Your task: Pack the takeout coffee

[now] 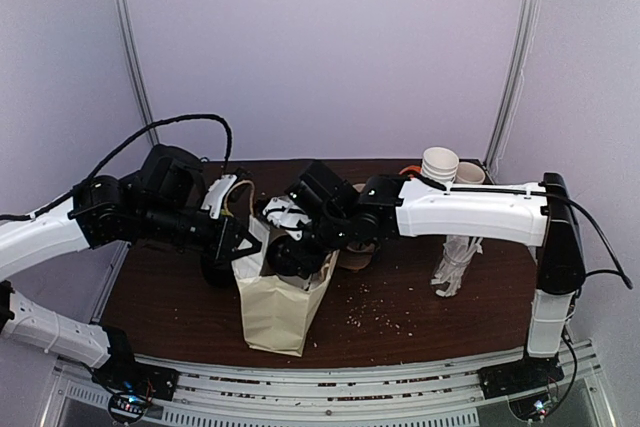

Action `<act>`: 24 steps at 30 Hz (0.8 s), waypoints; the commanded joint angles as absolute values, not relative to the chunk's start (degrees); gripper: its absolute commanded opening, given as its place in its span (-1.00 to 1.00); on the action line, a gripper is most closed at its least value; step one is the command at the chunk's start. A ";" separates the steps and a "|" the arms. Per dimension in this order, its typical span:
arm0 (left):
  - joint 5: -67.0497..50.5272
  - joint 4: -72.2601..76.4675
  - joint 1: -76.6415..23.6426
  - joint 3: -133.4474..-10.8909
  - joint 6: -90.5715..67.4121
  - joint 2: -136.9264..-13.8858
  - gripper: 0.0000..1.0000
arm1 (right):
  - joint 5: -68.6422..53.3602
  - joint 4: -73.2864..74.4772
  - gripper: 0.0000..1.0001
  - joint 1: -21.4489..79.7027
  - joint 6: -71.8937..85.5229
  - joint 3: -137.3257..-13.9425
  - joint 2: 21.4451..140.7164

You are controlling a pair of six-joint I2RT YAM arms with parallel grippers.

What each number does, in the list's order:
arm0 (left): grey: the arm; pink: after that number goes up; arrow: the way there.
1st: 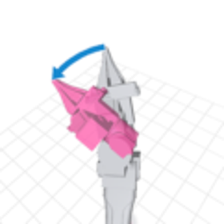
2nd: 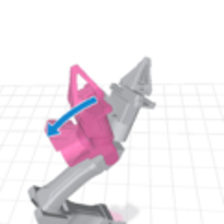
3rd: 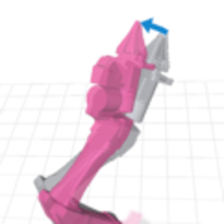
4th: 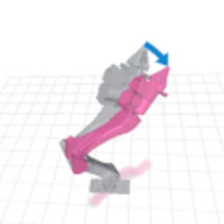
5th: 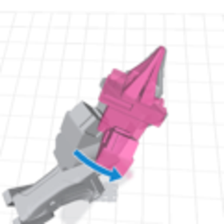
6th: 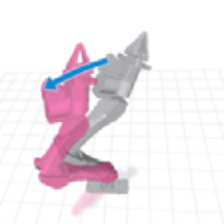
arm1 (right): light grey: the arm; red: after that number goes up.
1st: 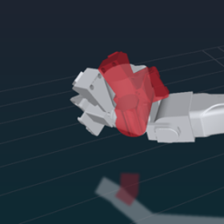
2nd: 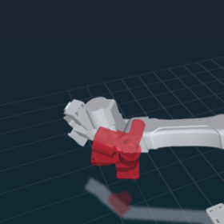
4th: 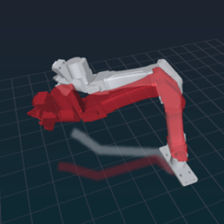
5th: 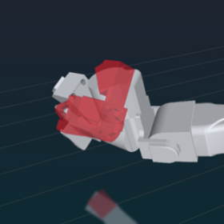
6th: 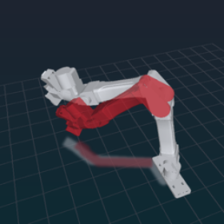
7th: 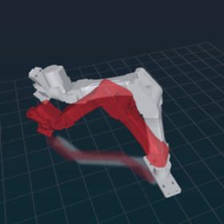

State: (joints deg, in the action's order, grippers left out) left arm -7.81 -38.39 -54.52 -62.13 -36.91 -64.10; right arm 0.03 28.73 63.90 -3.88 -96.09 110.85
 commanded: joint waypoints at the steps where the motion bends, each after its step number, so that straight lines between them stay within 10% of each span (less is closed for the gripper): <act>1: -8.90 -37.00 -54.76 -61.02 -34.79 -62.90 -1.00 | 1.05 32.33 -0.03 64.06 -1.92 -93.93 110.83; 24: 2.50 -30.40 -62.22 -59.94 -28.78 -59.40 -1.00 | 7.47 12.90 -0.07 68.90 0.59 -71.51 85.30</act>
